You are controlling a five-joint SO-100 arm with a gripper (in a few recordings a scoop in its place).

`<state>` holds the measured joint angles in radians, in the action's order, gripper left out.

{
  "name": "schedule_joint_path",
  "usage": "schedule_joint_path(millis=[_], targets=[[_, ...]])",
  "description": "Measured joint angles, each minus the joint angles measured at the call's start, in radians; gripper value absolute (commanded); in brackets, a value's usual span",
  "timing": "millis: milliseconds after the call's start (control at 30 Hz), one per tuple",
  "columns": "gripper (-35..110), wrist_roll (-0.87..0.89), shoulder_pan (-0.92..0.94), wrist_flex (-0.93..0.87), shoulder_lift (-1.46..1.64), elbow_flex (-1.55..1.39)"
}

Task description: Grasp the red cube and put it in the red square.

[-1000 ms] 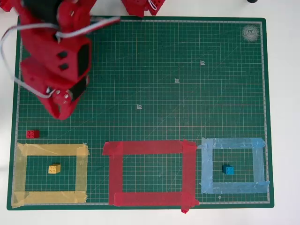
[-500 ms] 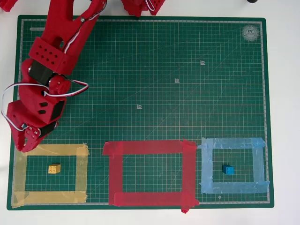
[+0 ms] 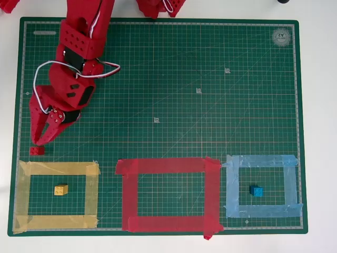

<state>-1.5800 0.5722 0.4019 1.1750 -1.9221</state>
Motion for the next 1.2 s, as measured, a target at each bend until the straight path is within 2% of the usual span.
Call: schedule_joint_path(millis=[200,467,667,1200], targets=[[24,-0.005,0.043,0.083,-0.003,-0.041],[41,-0.006,0.094,0.149,-0.106,-0.008],[42,-0.012,0.115,0.308,-0.253,0.057],[42,-0.021,0.115,0.334,-0.572,0.373]])
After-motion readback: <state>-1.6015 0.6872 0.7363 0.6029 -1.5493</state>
